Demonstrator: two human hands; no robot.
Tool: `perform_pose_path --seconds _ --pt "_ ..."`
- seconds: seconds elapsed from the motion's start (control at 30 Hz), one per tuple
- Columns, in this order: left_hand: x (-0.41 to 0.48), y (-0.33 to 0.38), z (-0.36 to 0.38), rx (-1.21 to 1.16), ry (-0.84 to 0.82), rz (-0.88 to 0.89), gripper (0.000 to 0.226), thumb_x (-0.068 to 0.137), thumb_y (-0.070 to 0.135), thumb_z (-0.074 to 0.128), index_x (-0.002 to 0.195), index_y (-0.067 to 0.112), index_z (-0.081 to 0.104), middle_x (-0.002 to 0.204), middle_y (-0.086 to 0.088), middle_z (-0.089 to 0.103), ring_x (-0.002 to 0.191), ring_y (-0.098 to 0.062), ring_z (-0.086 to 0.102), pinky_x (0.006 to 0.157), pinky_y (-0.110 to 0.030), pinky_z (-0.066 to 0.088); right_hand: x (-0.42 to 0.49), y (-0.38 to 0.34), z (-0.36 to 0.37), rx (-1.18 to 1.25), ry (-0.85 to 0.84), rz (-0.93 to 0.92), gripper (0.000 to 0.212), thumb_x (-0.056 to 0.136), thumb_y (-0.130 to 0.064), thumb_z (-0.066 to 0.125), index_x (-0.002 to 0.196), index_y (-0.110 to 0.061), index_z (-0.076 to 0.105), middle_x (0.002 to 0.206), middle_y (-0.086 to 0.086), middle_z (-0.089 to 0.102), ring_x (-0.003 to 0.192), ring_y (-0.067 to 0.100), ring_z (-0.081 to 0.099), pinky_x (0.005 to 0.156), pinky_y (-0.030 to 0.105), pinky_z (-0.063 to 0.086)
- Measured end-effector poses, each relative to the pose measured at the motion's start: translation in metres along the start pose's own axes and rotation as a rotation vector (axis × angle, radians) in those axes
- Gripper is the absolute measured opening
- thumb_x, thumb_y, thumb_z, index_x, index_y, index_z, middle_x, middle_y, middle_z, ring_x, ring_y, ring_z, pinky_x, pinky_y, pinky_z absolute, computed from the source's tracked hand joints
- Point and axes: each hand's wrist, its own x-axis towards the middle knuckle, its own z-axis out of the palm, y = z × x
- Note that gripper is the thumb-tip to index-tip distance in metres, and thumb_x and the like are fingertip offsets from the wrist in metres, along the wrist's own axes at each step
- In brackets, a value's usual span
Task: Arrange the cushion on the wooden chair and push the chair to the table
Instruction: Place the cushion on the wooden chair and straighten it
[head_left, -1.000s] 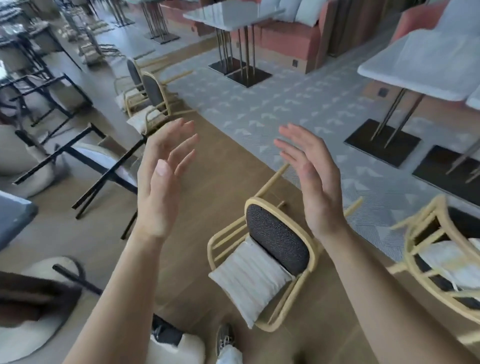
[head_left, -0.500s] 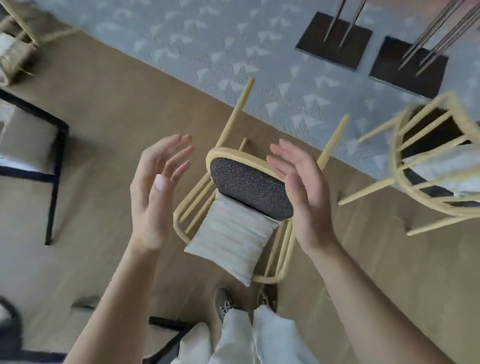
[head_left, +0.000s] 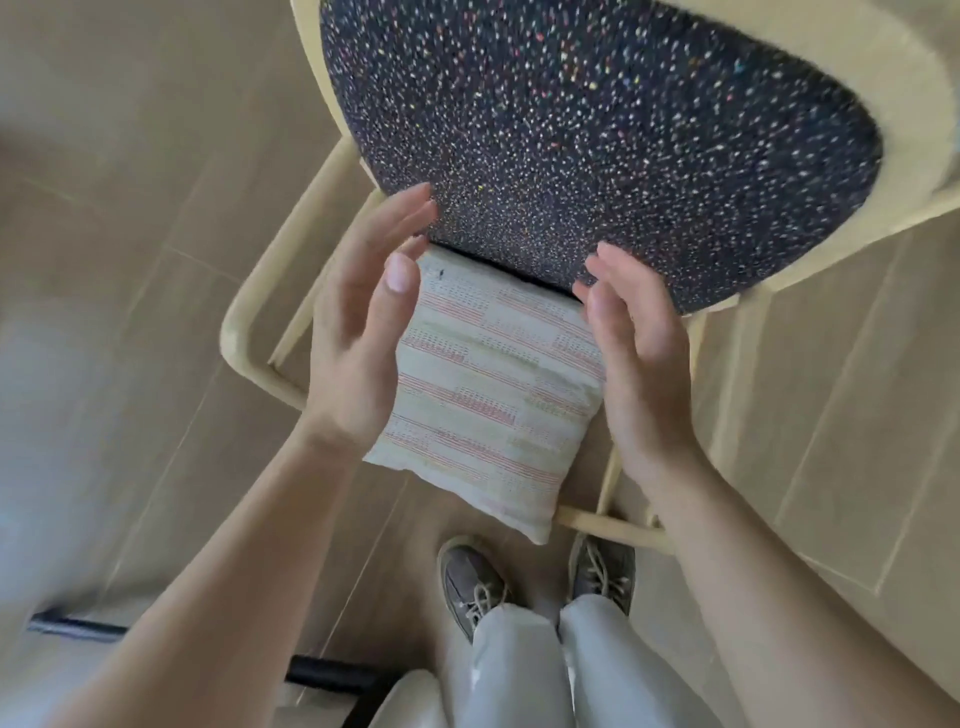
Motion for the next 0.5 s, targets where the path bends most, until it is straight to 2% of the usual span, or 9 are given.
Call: perform_pose_path --seconds 0.07,0.13,0.23,0.27,0.3,0.33,0.4,0.47,0.5 --pt "-0.003 -0.051 -0.002 0.047 0.009 -0.057 0.065 0.096 0.077 0.054 0.149 0.039 0.054 0.161 0.004 0.052 0.155 -0.022 0.042 0.125 -0.056 0.034 0.006 0.056 0.001 -0.056 0.037 0.057 0.076 0.087 -0.065 0.059 0.15 -0.023 0.048 0.154 -0.009 0.051 0.137 -0.003 0.051 0.106 0.008 0.041" --pt "-0.006 -0.097 -0.003 0.135 0.013 -0.123 0.06 0.096 0.076 0.055 0.15 0.048 0.051 0.163 0.015 0.048 0.156 -0.008 0.037 0.128 -0.045 0.034 0.011 0.111 -0.001 -0.1 0.061 0.157 0.086 0.086 -0.072 0.063 0.156 -0.03 0.037 0.161 -0.012 0.039 0.143 -0.004 0.039 0.109 0.01 0.034" --pt "-0.007 -0.159 -0.008 0.236 0.022 -0.26 0.082 0.085 0.074 0.061 0.159 0.048 0.039 0.161 0.036 0.034 0.15 0.019 0.023 0.123 -0.017 0.027 0.016 0.174 0.0 -0.191 0.074 0.271 0.109 0.078 -0.075 0.063 0.165 -0.027 0.017 0.172 -0.008 0.016 0.147 -0.003 0.022 0.096 -0.002 0.025" --pt "-0.007 -0.176 -0.008 0.275 0.022 -0.303 0.089 0.08 0.075 0.064 0.16 0.051 0.035 0.163 0.036 0.028 0.151 0.02 0.017 0.125 -0.02 0.025 0.016 0.189 0.001 -0.266 0.096 0.241 0.115 0.077 -0.072 0.065 0.166 -0.022 0.012 0.173 -0.004 0.011 0.152 0.002 0.019 0.098 -0.007 0.022" --pt "-0.007 -0.193 -0.009 0.336 0.016 -0.347 0.094 0.074 0.078 0.066 0.159 0.056 0.031 0.17 0.029 0.021 0.158 0.011 0.011 0.131 -0.033 0.021 0.016 0.204 0.002 -0.347 0.132 0.193 0.119 0.077 -0.069 0.068 0.166 -0.015 0.01 0.174 0.001 0.01 0.156 0.007 0.017 0.105 -0.007 0.018" --pt "-0.006 -0.206 -0.009 0.424 0.007 -0.389 0.099 0.067 0.081 0.066 0.156 0.064 0.025 0.176 0.019 0.012 0.163 0.0 0.004 0.133 -0.049 0.016 0.016 0.218 0.003 -0.409 0.18 0.152 0.122 0.077 -0.067 0.071 0.166 -0.01 0.01 0.173 0.006 0.012 0.157 0.011 0.017 0.112 -0.002 0.017" --pt "-0.002 -0.224 -0.011 0.583 -0.006 -0.439 0.111 0.057 0.09 0.068 0.151 0.076 0.012 0.178 0.014 0.002 0.165 -0.013 0.002 0.13 -0.062 0.014 0.015 0.24 0.002 -0.428 0.286 0.164 0.128 0.069 -0.065 0.08 0.164 -0.007 0.016 0.169 0.01 0.024 0.155 0.017 0.028 0.124 0.017 0.026" --pt "0.004 -0.24 -0.016 0.597 0.0 -0.435 0.117 0.052 0.093 0.075 0.147 0.081 0.007 0.176 0.017 0.012 0.163 -0.019 0.017 0.128 -0.062 0.022 0.016 0.255 -0.002 -0.327 0.342 0.267 0.122 0.062 -0.06 0.09 0.157 -0.013 0.029 0.154 0.006 0.049 0.14 0.016 0.053 0.115 0.037 0.048" --pt "0.007 -0.248 -0.02 0.551 0.007 -0.433 0.121 0.05 0.09 0.08 0.148 0.078 0.01 0.173 0.016 0.022 0.16 -0.02 0.026 0.126 -0.061 0.028 0.016 0.262 -0.006 -0.243 0.354 0.306 0.113 0.062 -0.054 0.094 0.151 -0.016 0.036 0.14 0.0 0.061 0.126 0.01 0.064 0.104 0.037 0.057"
